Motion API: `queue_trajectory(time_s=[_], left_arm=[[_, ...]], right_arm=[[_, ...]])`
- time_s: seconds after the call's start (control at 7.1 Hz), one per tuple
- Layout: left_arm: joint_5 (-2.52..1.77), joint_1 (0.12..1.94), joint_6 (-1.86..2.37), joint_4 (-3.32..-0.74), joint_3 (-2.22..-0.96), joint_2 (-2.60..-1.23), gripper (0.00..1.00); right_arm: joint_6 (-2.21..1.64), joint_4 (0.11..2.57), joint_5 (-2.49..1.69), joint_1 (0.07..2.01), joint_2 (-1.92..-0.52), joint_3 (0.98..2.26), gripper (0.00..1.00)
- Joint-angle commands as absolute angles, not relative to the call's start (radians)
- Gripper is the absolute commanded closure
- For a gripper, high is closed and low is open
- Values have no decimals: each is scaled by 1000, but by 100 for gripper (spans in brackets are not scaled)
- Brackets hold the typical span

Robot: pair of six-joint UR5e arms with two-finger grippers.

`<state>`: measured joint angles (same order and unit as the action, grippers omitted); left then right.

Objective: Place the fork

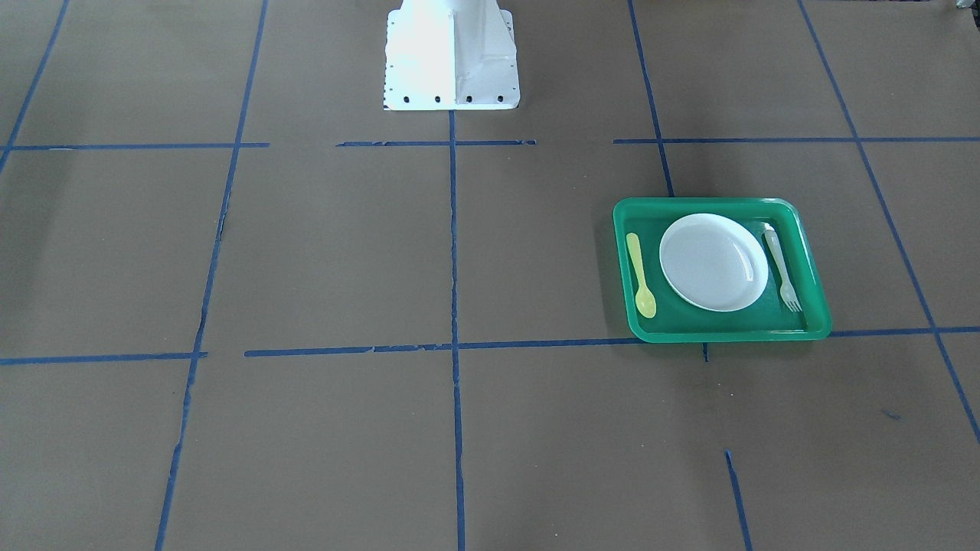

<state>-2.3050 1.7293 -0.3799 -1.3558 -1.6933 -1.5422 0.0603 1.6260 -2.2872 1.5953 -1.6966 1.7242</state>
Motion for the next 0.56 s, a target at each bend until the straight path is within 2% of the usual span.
queue_trajectory(time_s=[0.0,0.42], left_arm=[[-2303,1729,-383,-1358,-1687,-1552,0],[-2303,1729,-383,-1356,-1689,-1557,0]], right_arm=[[60,1626,-2287,1595,-1697,1724,0],[60,1626,-2287,1595,-1697,1724,0]])
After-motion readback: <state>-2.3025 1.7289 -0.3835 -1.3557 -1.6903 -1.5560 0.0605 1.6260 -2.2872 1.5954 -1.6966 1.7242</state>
